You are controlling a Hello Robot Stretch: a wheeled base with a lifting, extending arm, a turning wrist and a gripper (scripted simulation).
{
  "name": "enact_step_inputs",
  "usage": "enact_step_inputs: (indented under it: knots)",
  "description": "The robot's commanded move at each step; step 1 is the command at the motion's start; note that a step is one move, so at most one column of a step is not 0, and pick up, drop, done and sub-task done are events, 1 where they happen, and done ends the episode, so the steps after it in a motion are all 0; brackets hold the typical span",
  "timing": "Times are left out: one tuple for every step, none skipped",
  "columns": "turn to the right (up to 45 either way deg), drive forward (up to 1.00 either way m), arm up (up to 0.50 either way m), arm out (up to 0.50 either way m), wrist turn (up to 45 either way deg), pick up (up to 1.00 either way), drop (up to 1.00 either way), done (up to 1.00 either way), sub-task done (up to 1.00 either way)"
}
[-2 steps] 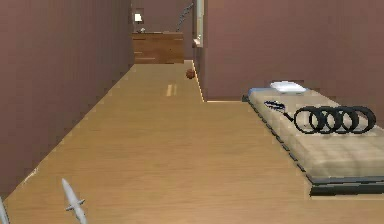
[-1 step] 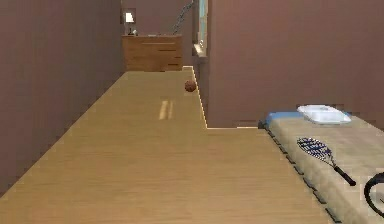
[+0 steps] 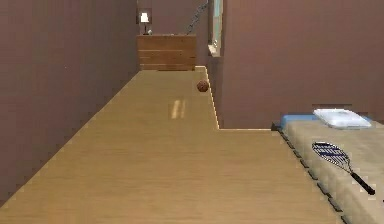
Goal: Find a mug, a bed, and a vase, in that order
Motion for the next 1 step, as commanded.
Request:
enact_step_inputs:
  knots:
    - [0.0,0.30,0.00,0.00,0.0,0.00,0.00,0.00,0.00]
